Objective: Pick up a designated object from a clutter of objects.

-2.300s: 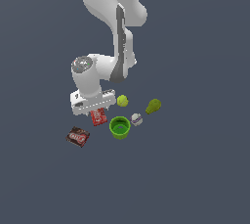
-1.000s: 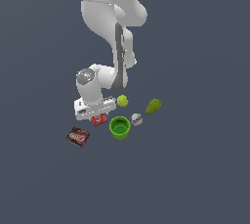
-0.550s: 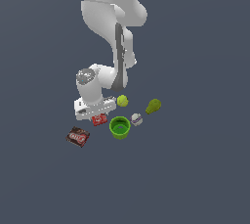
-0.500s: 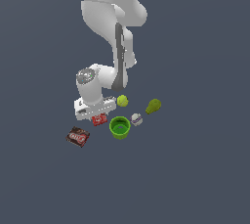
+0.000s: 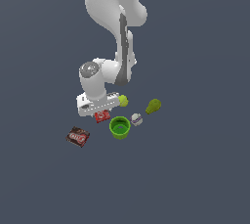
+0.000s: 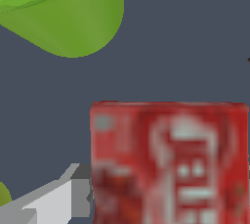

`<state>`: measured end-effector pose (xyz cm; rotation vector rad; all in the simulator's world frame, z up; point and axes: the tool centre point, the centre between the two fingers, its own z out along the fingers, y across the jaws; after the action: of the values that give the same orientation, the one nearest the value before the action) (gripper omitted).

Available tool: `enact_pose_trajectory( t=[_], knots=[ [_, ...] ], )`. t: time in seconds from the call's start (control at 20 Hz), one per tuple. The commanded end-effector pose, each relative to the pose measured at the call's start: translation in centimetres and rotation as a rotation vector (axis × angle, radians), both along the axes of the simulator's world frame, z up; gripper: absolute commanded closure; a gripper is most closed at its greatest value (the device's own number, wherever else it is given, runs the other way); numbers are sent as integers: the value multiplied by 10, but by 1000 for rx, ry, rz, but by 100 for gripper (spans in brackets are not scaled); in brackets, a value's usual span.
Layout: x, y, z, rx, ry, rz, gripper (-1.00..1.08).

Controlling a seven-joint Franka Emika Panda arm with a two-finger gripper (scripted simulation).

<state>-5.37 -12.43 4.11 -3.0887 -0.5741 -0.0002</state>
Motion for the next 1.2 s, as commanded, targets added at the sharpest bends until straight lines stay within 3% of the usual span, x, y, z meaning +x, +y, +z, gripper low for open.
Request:
enact_pose_trajectory(
  t=[0.0,1.15],
  knots=[
    [-3,8,12,0,-1,0,108],
    [-45,132,189,-5,0,0,108]
  ],
)
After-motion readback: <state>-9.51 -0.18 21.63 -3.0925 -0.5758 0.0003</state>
